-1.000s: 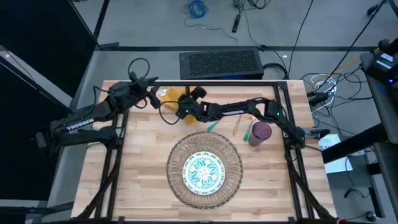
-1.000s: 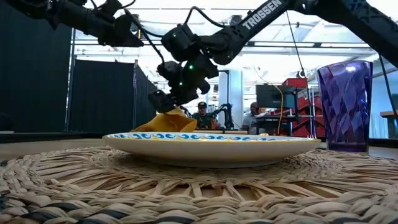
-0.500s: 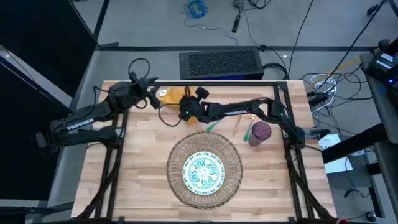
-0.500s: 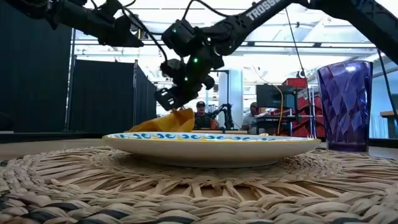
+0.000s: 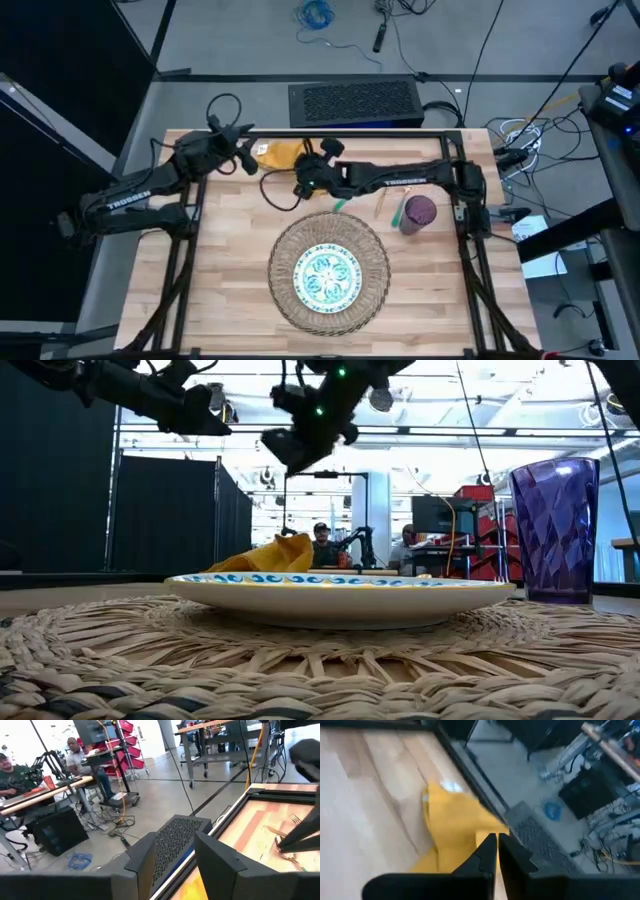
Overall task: Set table place
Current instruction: Fold the yellow table napkin
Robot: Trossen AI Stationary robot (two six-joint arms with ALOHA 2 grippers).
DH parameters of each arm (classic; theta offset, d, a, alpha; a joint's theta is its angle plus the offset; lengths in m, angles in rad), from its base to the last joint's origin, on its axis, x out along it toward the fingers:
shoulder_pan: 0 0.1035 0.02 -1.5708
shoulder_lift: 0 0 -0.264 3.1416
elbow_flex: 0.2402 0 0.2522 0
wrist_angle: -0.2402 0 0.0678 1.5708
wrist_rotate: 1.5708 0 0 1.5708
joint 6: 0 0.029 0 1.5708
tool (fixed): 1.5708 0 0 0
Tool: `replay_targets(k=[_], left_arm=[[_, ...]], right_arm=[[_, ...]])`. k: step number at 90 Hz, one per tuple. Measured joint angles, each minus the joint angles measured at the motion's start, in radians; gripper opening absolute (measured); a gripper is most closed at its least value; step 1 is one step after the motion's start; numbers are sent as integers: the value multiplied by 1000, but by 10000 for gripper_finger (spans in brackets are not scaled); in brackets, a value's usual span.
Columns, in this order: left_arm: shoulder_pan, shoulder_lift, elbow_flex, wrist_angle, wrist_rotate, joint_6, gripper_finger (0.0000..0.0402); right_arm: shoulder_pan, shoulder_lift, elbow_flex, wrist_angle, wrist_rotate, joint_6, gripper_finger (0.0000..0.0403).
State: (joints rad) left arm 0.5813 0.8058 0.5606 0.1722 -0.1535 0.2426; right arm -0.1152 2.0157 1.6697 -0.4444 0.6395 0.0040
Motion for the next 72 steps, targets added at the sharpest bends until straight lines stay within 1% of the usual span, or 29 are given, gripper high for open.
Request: replay_targets(k=[6,10,20,33,45,56,67,72], left_arm=[[0,0,0,0,0,0,121],[0,0,0,0,0,-1,121],[0,0,0,-3,0,-3,121],[0,0,0,-6,0,-14,121],[0,0,0,-20,0,-3,121],[0,0,0,-17,0,0,121],[0,0,0,-17,0,0,121],[0,0,0,-17,0,0,121]], right_arm=[[-17,21,-1,-34,-76,21,49],[-26,33,-1,-50,-104,34,70],[-43,52,-2,-58,-114,33,129],[-60,60,-1,-27,-113,-14,205],[-77,64,-1,0,-116,-31,262],[-101,64,-1,8,-133,-41,294],[-134,64,-1,9,-248,6,304],[-145,64,-1,14,-268,21,304]])
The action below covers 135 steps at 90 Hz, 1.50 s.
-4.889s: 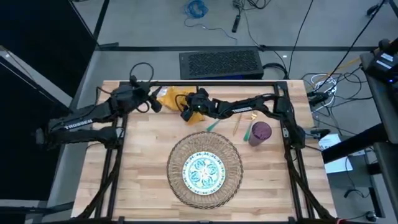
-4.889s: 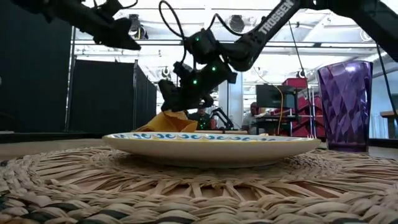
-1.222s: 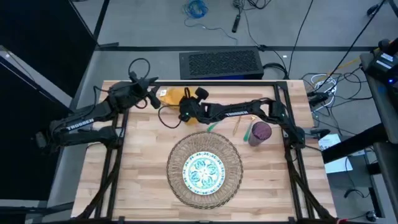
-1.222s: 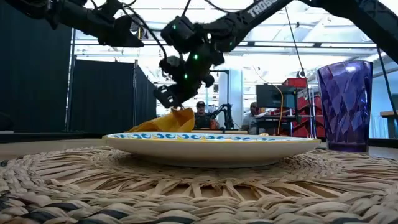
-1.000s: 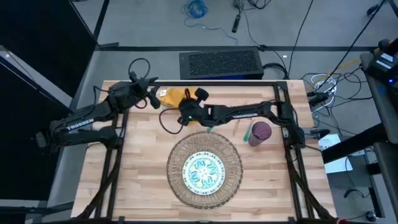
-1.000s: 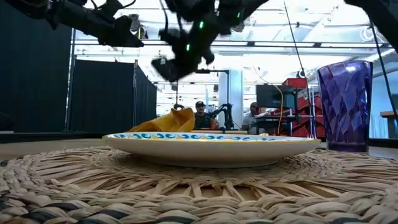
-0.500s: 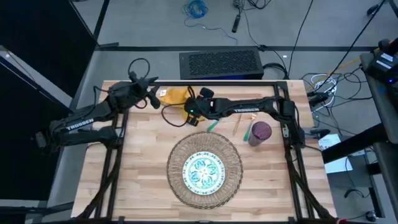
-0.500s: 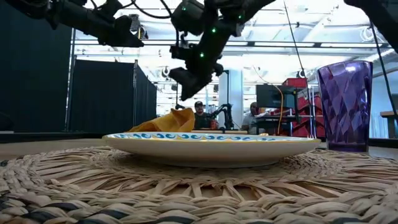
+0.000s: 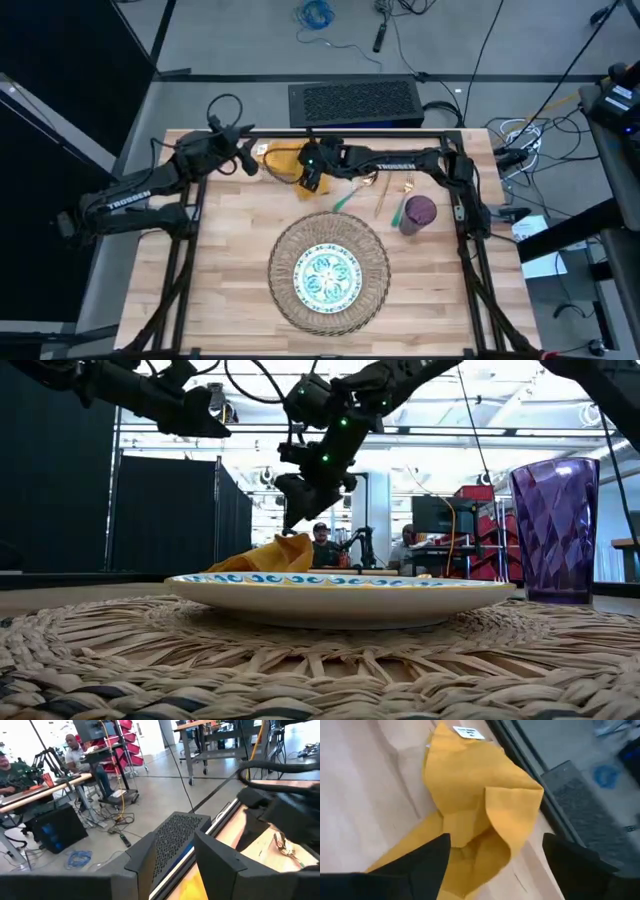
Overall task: Set table place
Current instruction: Fold the yellow table napkin
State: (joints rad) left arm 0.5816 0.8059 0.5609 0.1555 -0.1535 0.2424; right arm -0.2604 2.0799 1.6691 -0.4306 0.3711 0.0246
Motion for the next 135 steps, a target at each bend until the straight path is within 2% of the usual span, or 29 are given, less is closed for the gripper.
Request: replay_targets(k=[23,35,52,65,74,81,85,96,111,135], left_arm=[[0,0,0,-1,0,0,121],[0,0,0,0,0,0,121],[0,0,0,3,0,1,121],[0,0,0,0,0,1,121],[0,0,0,0,0,1,121],[0,0,0,1,0,1,121],[0,0,0,1,0,1,121],[0,0,0,1,0,1,121],[0,0,0,1,0,2,121],[0,0,0,0,0,8,121]], right_arm=[[-37,45,0,-19,-56,7,303],[-40,65,-2,-5,19,32,302],[-67,66,0,4,27,77,292],[-100,66,0,-9,23,130,233],[-116,66,0,-26,-5,143,145],[-122,66,0,-25,-67,135,49],[-119,66,0,-17,-90,113,21],[-104,66,0,10,-125,113,3],[-74,57,14,45,-195,121,0],[-2,39,185,-30,-194,49,0]])
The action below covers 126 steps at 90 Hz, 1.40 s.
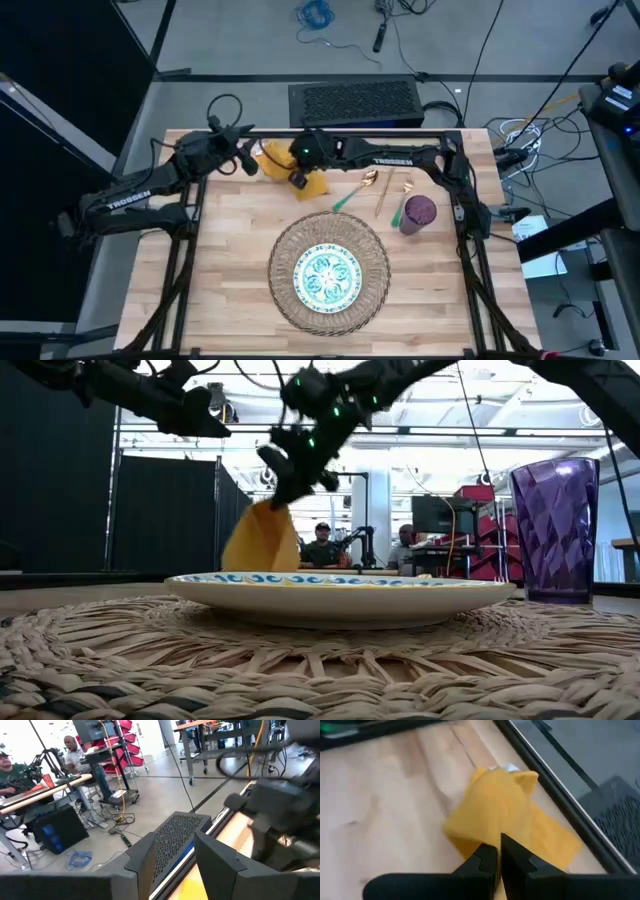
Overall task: Set table place
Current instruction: Fold the yellow table napkin
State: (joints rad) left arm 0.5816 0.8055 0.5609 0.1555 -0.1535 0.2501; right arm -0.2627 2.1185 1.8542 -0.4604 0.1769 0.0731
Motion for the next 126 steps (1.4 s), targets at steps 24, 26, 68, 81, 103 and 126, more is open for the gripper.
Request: replay_targets(k=[24,26,68,81,103,126], left_arm=[[0,-4,0,-7,0,-1,121],[0,-4,0,-7,0,-1,121],[0,-44,0,-21,0,-7,121],[0,-48,0,-35,0,-8,121],[0,-48,0,-37,0,-8,121],[0,-48,0,-37,0,-8,121]], right_arm=[[46,-4,215,-185,78,-93,0],[48,-4,231,-206,92,-100,0],[39,2,286,-541,132,-80,0],[41,2,280,-528,131,-86,6],[46,2,279,-532,20,-110,44],[66,4,278,-580,5,-173,145]])
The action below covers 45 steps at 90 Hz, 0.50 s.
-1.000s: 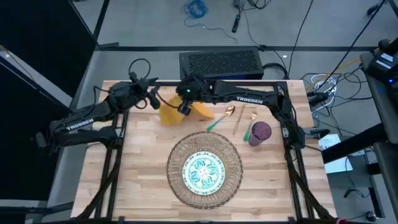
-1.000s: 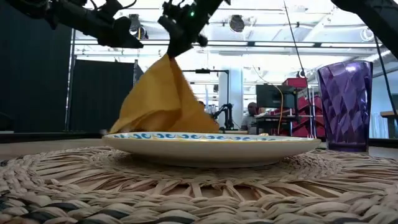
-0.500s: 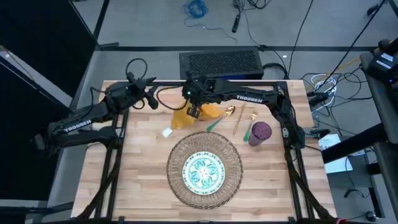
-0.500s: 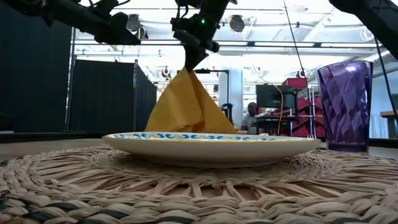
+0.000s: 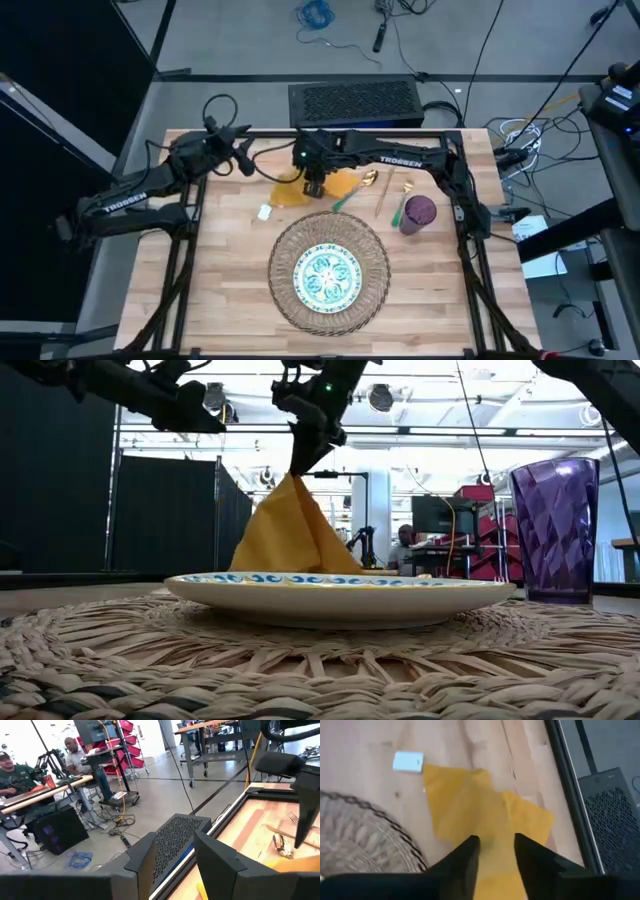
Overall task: Set table place
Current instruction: Fold the yellow table napkin
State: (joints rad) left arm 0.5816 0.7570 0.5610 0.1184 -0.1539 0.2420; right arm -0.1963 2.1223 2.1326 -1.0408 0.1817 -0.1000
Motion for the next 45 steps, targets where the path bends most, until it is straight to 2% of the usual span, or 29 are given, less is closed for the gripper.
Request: replay_targets(k=[20,39,45], left_arm=[[0,0,0,0,0,0,121],[0,0,0,-36,3,-2,121],[0,10,0,-41,58,-19,121]], right_arm=[[0,-30,0,-54,1,-51,203],[-10,-108,0,-130,6,-33,210],[-13,-143,0,-163,8,-14,208]])
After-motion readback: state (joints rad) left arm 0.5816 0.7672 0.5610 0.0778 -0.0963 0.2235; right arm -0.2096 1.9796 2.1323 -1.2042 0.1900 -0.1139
